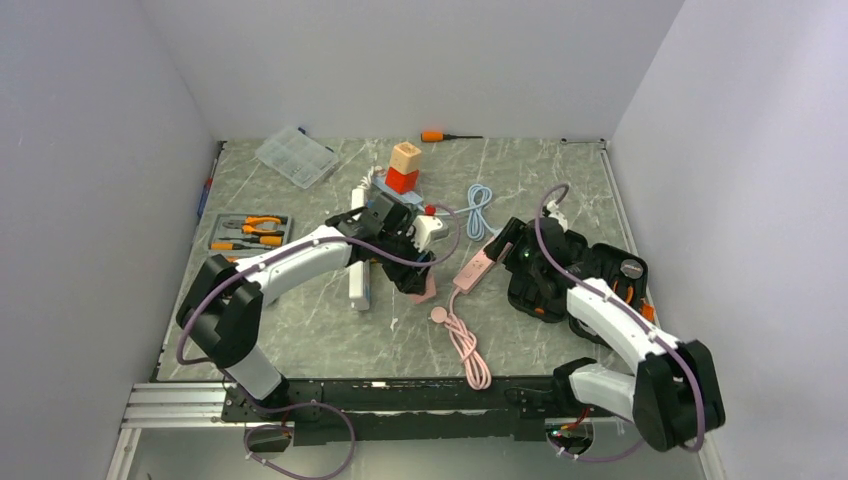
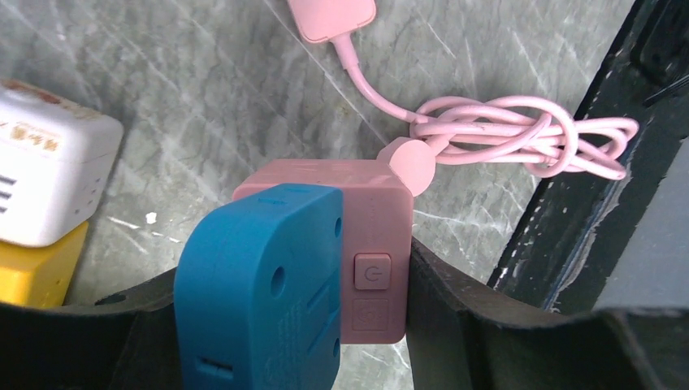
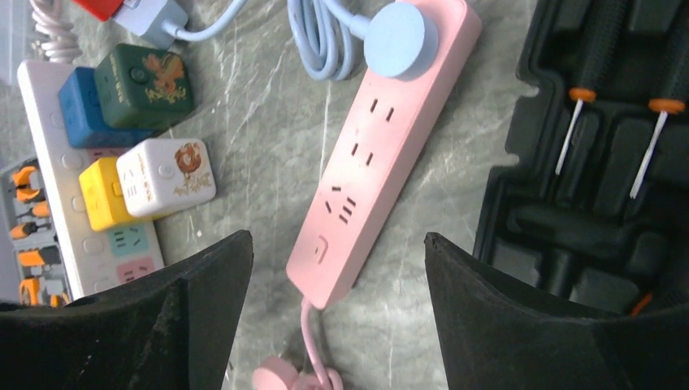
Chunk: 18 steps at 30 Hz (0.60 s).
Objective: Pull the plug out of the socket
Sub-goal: Place the plug at the center of the board.
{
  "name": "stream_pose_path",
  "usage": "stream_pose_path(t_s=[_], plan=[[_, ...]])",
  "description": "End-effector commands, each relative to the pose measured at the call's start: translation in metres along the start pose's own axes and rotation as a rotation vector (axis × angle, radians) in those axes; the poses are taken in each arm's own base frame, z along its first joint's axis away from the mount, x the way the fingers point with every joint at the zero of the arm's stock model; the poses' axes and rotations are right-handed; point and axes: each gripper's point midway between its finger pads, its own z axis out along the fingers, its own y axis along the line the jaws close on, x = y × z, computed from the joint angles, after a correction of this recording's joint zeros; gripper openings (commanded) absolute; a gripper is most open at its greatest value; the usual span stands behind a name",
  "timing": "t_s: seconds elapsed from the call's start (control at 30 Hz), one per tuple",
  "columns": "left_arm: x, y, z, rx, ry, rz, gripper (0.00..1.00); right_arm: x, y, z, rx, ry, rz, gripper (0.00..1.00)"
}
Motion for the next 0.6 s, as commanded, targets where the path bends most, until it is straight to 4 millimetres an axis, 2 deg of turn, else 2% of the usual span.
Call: stream_pose_path(t_s=[0.0, 0.17, 0.3, 0.4, 0.53, 0.57], plan=[[-0.003, -0.002, 0.018, -0.012, -0.014, 0.109, 0.0, 0.005, -0.002, -0.019, -0.031, -0.007, 0.002, 0.79], [0.003, -0.001, 0.029, -0.024, -0.002, 0.118, 0.0, 0.003, -0.012, -0.025, 0.015, -0.024, 0.0, 0.79], [0.007, -0.001, 0.035, -0.029, 0.003, 0.122, 0.0, -0.006, -0.008, -0.023, 0.018, -0.038, 0.002, 0.79], [0.017, 0.0, 0.044, -0.026, 0.038, 0.124, 0.0, -0.011, -0.002, -0.02, 0.014, -0.042, 0.004, 0.8], [0.03, -0.005, 0.053, -0.001, 0.073, 0.128, 0.04, -0.012, 0.003, -0.011, 0.008, -0.024, 0.013, 0.81], [0.033, -0.007, 0.055, 0.006, 0.081, 0.124, 0.09, -0.01, 0.004, -0.007, 0.005, -0.015, 0.015, 0.82]])
